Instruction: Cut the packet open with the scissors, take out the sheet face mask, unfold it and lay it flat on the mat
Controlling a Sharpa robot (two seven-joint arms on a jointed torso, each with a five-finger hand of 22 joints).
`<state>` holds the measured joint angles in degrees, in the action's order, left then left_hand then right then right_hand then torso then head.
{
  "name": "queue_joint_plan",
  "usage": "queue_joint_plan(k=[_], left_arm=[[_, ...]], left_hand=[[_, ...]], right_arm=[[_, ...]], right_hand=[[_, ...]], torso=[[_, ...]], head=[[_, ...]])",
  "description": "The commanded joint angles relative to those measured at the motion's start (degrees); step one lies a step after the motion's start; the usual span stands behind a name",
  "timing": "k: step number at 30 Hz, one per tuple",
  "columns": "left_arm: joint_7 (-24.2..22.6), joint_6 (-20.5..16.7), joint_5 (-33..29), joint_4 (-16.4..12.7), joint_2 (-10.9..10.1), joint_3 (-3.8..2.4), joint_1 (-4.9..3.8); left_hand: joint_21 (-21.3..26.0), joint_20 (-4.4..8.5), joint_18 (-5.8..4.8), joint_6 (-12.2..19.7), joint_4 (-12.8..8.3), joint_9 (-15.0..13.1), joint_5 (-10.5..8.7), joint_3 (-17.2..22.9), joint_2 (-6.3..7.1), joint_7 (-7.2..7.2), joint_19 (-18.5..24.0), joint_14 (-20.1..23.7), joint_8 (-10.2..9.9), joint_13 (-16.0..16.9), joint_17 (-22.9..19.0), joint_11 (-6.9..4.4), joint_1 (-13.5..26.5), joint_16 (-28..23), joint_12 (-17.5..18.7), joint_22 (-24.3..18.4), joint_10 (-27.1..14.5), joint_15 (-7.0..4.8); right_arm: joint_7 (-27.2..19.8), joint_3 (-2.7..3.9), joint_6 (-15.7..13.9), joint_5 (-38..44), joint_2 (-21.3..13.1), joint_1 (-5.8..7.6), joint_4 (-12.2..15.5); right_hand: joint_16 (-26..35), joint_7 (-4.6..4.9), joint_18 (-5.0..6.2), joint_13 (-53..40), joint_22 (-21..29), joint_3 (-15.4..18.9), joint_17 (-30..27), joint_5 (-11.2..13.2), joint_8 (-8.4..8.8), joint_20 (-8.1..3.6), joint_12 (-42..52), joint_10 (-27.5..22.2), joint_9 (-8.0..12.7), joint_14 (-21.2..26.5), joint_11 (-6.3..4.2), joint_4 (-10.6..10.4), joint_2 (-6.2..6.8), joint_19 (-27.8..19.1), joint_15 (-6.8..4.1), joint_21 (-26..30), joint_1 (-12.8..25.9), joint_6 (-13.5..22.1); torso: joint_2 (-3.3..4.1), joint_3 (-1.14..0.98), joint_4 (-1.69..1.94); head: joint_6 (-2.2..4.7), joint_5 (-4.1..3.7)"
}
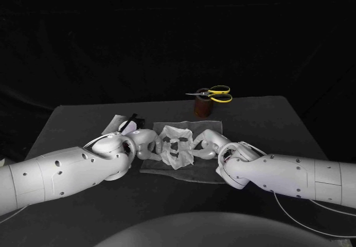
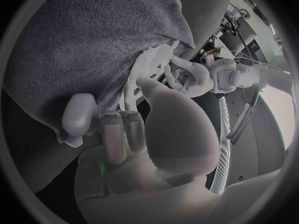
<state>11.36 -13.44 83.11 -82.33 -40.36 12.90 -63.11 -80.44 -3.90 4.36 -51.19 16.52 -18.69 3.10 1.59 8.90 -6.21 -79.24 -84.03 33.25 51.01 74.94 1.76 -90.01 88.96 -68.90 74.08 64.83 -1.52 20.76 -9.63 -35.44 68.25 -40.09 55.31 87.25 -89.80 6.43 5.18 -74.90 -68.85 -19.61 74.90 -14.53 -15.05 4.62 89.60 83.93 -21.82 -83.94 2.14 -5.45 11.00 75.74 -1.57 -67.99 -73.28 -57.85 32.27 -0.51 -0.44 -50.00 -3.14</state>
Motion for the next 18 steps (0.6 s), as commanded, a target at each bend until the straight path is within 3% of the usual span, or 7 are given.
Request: queue_joint_plan(k=[1,12,18], left_arm=[[0.2,1.7,-0.3,-0.2,0.0,0.11,0.12],[0.3,1.7,-0.4,-0.4,0.0,0.11,0.11],[0.3,1.8,-0.4,-0.5,0.1,0.10,0.10]], left_hand=[[-0.2,-0.10,-0.45,0.4,0.0,-0.1,-0.32,-0.2,-0.57,0.12,-0.4,-5.3,0.2,0.0,13.0,0.05,-0.1,0.2,-0.3,0.1,0.4,-0.23],[-0.2,-0.10,-0.45,0.4,0.0,-0.1,-0.32,-0.2,-0.57,0.12,-0.4,-5.3,0.2,0.0,13.0,0.05,-0.1,0.2,-0.3,0.1,0.4,-0.23],[-0.3,-0.10,-0.47,0.5,0.0,-0.1,-0.31,-0.1,-0.72,0.11,-0.4,-5.3,0.3,0.2,13.1,0.06,-0.2,0.2,-0.5,0.2,0.5,-0.22]], right_arm=[[0.8,0.01,1.1,2.2,0.3,-0.03,-0.3],[1.5,0.01,3.4,2.3,1.2,-0.05,-1.4],[2.3,-0.01,4.5,2.4,1.6,-0.25,-2.0]], right_hand=[[-0.2,-0.12,0.61,-15.1,0.0,-0.1,15.1,0.5,-0.30,-0.20,0.4,6.1,-0.1,-6.1,-0.44,0.0,0.16,0.1,-0.35,-0.3,0.8,-0.3],[-0.2,-0.23,0.60,-15.1,-0.1,-0.1,15.1,1.7,-0.48,-0.29,0.4,6.1,-0.3,-6.1,-0.52,-0.1,-0.03,0.0,-0.41,-0.3,1.2,-0.4],[-0.2,-0.70,0.57,-15.1,-0.3,-0.7,15.1,1.8,-1.05,-0.47,0.4,6.1,-0.6,-6.1,-0.90,0.0,-0.81,0.2,-0.68,-0.4,0.8,-1.3]], torso=[[0.02,0.01,0.01],[0.06,0.08,0.05],[0.02,0.02,0.06]], head=[[0.00,-0.08],[0.00,0.15],[0.00,0.14]])
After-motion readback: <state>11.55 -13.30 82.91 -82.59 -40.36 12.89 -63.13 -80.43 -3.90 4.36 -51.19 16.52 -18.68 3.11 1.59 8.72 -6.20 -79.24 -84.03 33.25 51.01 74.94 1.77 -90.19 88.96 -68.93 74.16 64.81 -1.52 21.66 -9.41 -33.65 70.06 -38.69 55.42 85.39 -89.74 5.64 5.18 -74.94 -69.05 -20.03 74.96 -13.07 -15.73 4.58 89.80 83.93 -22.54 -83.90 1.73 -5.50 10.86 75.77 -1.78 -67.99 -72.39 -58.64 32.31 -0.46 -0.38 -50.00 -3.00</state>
